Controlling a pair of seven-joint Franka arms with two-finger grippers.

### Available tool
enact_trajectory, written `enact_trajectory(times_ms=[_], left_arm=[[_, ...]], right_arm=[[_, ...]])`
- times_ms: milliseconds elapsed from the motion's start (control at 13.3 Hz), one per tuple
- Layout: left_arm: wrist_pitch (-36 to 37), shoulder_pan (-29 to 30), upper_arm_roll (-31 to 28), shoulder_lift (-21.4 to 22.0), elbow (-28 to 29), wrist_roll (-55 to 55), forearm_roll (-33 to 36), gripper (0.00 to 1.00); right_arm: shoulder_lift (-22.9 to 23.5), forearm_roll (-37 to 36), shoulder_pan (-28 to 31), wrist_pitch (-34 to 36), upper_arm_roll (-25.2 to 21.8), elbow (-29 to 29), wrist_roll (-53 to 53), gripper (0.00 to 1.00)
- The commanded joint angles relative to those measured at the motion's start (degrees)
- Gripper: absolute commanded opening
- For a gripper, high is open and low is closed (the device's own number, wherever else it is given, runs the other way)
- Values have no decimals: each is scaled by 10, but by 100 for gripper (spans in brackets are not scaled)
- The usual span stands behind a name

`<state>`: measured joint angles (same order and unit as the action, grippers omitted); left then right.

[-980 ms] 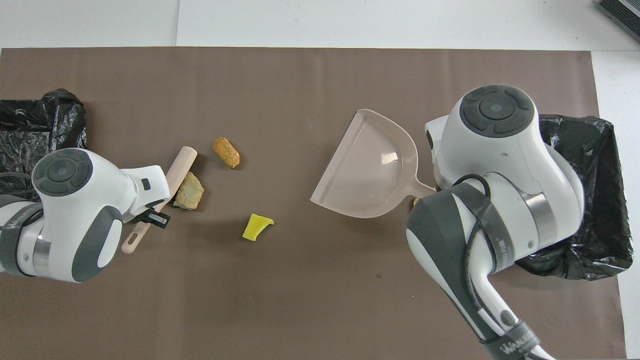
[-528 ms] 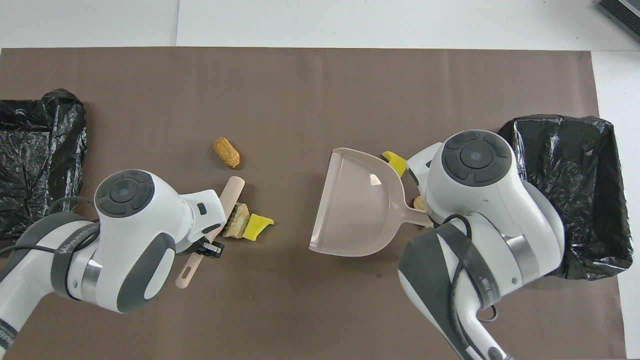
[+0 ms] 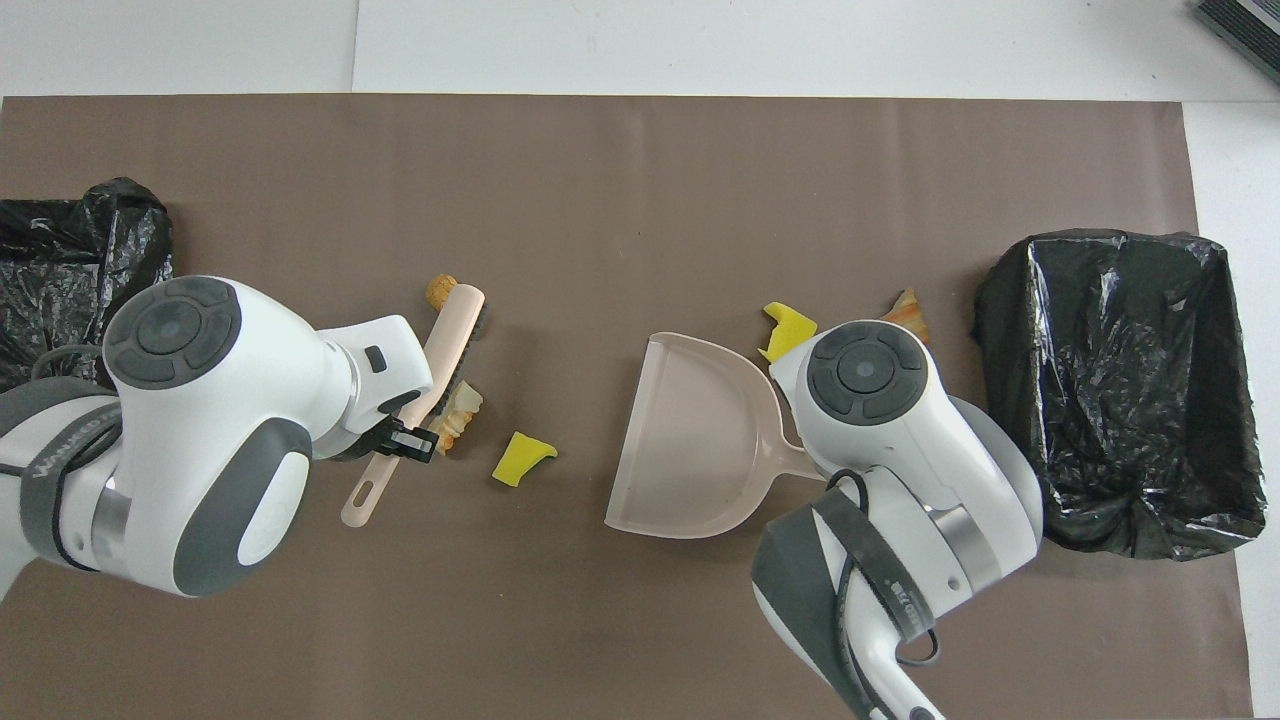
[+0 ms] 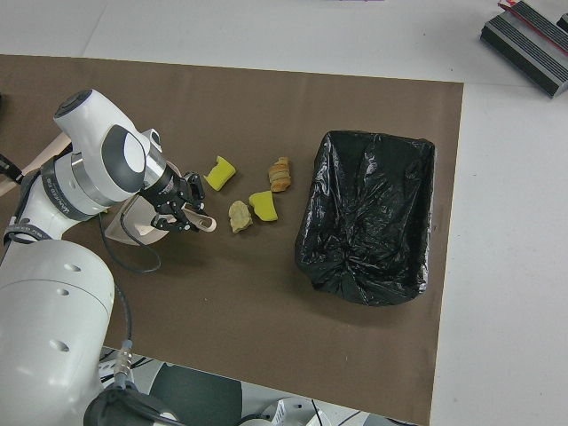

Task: Sweep and dump trash in bin
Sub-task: 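Sweep crusts and sponge toward the dustpan with the brush in the left gripper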

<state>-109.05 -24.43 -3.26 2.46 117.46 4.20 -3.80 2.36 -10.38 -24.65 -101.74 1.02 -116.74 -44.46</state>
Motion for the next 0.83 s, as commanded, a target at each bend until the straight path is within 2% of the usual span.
enact_trajectory(times_ms=[0,226,377,603,754], left_arm=[[-12,35,1,-49,-54,104,19,0],[-17,83,0,-131,-143,181,38,0],[-29,110,1,-174,-183,243,61,0],[-72,106,1,-178,-139,281,57,0],[-76,97,2,-154,-92,262,56,0]], right_arm=[[1,-25,-9,-13,1,-13,9,0],[15,-26,-36,-22,1,-18,61,0],[18,-26,-36,-28,1,-19,78,0],[35,-28,-45,-58,1,-23,91,0],[43,-38,-52,-68,1,-21,96,0]])
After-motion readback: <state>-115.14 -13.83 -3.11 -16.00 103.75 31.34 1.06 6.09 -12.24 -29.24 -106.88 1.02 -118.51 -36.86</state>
